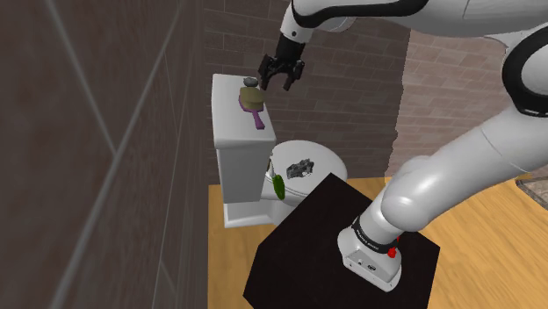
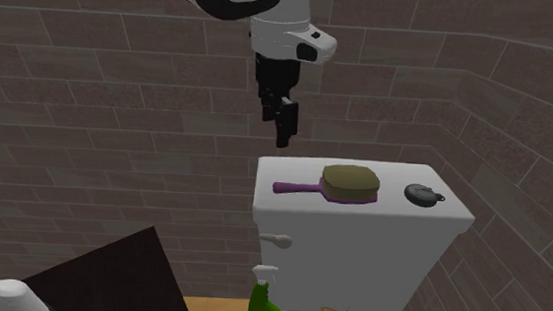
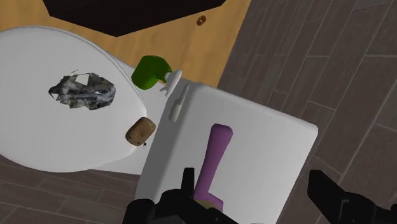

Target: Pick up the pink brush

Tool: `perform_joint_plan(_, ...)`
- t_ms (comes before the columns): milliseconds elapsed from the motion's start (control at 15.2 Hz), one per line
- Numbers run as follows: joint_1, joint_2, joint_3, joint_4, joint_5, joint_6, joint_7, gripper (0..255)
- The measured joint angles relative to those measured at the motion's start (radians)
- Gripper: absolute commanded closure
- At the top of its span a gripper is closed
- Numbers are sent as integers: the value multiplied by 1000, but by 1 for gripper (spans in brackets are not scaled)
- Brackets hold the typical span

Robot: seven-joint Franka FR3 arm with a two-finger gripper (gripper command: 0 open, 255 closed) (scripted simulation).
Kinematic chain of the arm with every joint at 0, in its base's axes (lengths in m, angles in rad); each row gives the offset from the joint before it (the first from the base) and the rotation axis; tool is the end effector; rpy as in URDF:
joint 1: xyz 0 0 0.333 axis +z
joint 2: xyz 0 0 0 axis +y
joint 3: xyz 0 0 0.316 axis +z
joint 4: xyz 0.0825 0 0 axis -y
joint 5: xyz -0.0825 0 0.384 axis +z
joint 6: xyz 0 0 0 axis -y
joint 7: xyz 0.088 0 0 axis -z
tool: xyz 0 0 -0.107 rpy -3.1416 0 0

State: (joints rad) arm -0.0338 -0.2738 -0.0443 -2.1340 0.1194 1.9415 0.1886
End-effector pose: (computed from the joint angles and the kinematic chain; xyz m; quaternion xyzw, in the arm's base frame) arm 0.4812 -0.0311 0.5299 -0.9857 0.1512 -0.0368 0.0646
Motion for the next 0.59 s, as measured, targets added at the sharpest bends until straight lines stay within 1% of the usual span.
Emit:
perform_joint_plan(132, -6, 78, -5, 28, 8, 28, 18, 0)
perform_joint_plan(594, -28, 352, -26, 193, 42, 59, 83, 0)
